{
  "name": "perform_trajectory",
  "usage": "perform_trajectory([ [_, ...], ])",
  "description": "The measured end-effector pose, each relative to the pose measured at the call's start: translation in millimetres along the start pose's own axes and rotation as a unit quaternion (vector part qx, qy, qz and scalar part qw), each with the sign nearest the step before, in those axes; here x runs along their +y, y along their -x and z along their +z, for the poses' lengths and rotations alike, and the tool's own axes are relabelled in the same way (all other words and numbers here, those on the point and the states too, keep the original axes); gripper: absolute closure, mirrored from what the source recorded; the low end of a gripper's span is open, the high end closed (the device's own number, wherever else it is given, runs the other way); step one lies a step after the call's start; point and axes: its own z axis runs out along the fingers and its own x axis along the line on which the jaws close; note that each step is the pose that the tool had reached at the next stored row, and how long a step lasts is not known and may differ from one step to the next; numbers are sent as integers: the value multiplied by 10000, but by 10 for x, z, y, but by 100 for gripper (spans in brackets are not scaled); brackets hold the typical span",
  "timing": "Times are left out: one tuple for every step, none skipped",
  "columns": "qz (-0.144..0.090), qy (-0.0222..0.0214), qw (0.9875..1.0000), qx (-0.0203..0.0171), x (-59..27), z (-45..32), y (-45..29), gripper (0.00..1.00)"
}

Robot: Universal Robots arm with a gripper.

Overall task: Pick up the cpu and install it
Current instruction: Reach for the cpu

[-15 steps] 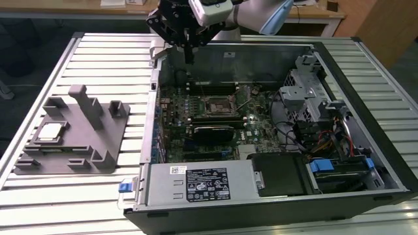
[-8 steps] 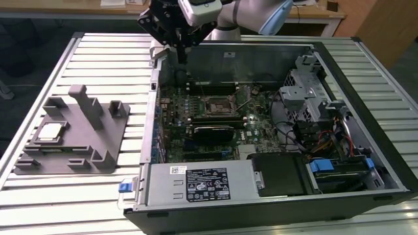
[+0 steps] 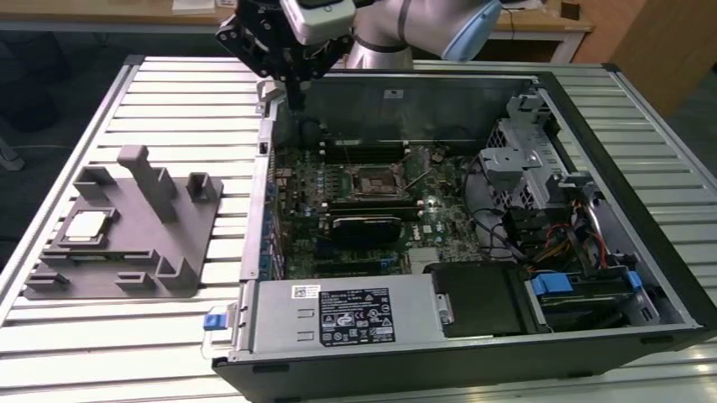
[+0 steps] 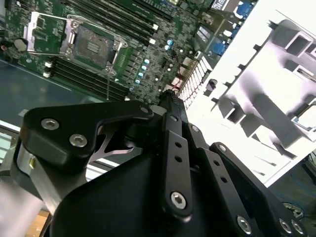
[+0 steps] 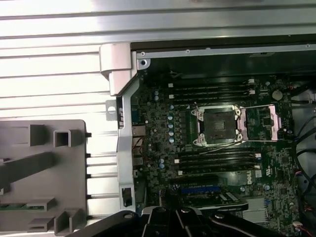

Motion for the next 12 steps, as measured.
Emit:
perform_trajectory([
  [0,0,10000,0,-2,-1,-22,89],
  [0,0,10000,0,-3,-2,-44,89],
  [1,0,10000,0,-5,-2,-67,89],
  [1,0,10000,-1,-7,-3,-87,89],
  [0,0,10000,0,-8,-3,-105,89],
  [0,0,10000,0,-9,-4,-124,89],
  [0,0,10000,-1,-11,-5,-144,89],
  [0,0,10000,-1,-12,-5,-162,89],
  [0,0,10000,-1,-14,-5,-180,89],
  [0,0,10000,-1,-15,-6,-195,89],
  [0,0,10000,-1,-16,-6,-209,89],
  [0,0,10000,-1,-17,-7,-222,89],
])
